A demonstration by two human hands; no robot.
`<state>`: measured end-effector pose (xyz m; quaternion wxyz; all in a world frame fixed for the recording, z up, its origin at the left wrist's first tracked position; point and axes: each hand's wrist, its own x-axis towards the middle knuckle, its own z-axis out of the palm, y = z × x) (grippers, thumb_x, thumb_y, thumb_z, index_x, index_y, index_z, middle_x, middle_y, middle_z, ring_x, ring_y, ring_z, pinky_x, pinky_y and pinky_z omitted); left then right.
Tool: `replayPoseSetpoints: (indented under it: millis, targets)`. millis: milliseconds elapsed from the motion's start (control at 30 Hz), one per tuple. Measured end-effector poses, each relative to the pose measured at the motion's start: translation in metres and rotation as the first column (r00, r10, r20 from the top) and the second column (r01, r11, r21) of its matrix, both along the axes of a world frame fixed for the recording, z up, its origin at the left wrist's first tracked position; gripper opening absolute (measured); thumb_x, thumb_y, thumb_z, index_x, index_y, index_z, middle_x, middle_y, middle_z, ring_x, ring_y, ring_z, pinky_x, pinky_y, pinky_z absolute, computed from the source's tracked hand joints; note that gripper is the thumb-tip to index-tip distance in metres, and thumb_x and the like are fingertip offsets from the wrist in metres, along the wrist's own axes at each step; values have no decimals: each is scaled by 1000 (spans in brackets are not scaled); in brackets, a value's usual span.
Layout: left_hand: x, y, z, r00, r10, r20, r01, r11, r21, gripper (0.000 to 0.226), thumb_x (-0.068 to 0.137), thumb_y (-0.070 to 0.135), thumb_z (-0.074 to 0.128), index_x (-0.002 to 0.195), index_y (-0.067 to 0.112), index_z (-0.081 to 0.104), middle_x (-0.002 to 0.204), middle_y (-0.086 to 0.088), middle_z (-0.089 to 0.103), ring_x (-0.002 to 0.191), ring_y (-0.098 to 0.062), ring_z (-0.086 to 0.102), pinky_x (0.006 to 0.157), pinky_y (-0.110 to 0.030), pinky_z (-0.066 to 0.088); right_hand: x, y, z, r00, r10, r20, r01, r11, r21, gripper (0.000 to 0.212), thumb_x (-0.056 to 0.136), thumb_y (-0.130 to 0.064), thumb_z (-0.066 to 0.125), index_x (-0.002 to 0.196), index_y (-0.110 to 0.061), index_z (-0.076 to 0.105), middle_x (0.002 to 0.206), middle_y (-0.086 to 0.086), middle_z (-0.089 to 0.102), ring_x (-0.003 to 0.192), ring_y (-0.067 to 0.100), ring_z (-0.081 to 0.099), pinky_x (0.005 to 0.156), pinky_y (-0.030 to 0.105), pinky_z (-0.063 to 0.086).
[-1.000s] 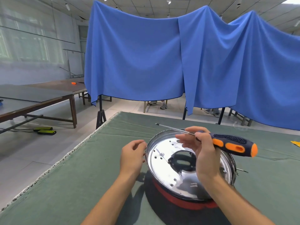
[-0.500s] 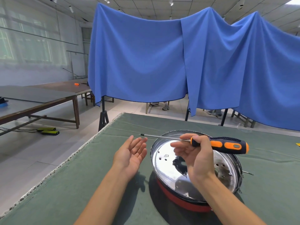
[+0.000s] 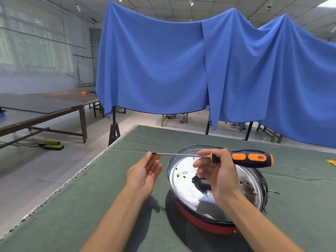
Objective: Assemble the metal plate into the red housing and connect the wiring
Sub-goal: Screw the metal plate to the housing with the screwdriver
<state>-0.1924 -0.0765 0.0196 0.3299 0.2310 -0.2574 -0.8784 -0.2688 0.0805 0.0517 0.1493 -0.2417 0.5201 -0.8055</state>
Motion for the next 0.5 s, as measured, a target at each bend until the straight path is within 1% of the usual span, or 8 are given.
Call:
replayPoseSetpoints:
  millis: [100, 167, 200, 267, 333, 367, 433, 500]
  targets:
    - [-3, 4, -4, 997, -16, 81, 23, 996, -88, 25, 96, 22, 53, 82, 4, 64, 65, -7, 72, 43, -8, 59, 42, -18, 50, -2, 5, 5, 998, -62, -13, 62, 998, 4, 30, 88, -16, 45, 74, -2, 68, 55, 14, 60, 45, 16, 48, 45, 24, 40]
    - [-7, 8, -8, 969, 37, 244, 28, 966, -259, 34, 98, 31, 48, 86, 6, 67, 66, -4, 70, 45, -9, 52, 37, -17, 41, -3, 7, 8, 995, -101, -21, 101, 995, -10, 26, 88, -14, 48, 76, -4, 68, 55, 13, 60, 45, 16, 48, 45, 23, 40]
    - [-10, 11, -11, 940, 94, 328, 36, 928, -371, 34, 98, 33, 47, 87, 8, 67, 69, -2, 67, 51, -11, 49, 39, -19, 38, -3, 8, 10, 992, -125, -27, 124, 992, -21, 24, 88, -13, 49, 76, -6, 68, 55, 13, 60, 45, 17, 48, 45, 24, 41]
    - [-14, 19, -18, 894, 134, 428, 129, 837, -532, 31, 97, 34, 47, 91, 10, 65, 79, -2, 62, 66, -15, 52, 51, -27, 44, -1, 11, 12, 983, -174, -58, 172, 984, -44, 23, 88, -11, 52, 69, -13, 64, 56, 14, 61, 45, 19, 50, 46, 25, 43]
    - [-18, 28, -23, 876, 16, 481, 283, 793, -540, 29, 96, 31, 48, 91, 8, 66, 81, -4, 65, 71, -17, 58, 61, -31, 51, -1, 13, 14, 971, -209, -114, 202, 977, -67, 24, 84, -13, 56, 61, -19, 60, 57, 14, 63, 47, 20, 53, 46, 25, 46]
    - [-19, 30, -24, 865, -36, 501, 335, 785, -521, 25, 95, 26, 49, 87, 9, 66, 76, -4, 65, 66, -16, 59, 60, -28, 52, 0, 15, 14, 964, -223, -145, 214, 974, -74, 18, 80, -16, 58, 62, -18, 59, 58, 14, 64, 48, 20, 56, 46, 24, 47]
    - [-19, 29, -23, 862, -95, 497, 365, 798, -480, 17, 89, 15, 48, 80, 10, 61, 64, -1, 58, 51, -13, 53, 48, -22, 48, -1, 18, 15, 950, -240, -199, 229, 970, -75, 8, 75, -19, 58, 72, -12, 57, 61, 13, 67, 51, 21, 60, 48, 25, 49]
    - [-16, 26, -20, 855, -153, 496, 400, 802, -443, 9, 83, 9, 46, 78, 11, 53, 62, -3, 51, 45, -14, 48, 42, -20, 42, -3, 20, 16, 940, -245, -239, 238, 969, -60, 13, 75, -19, 60, 80, -8, 57, 66, 12, 70, 55, 22, 64, 50, 27, 52]
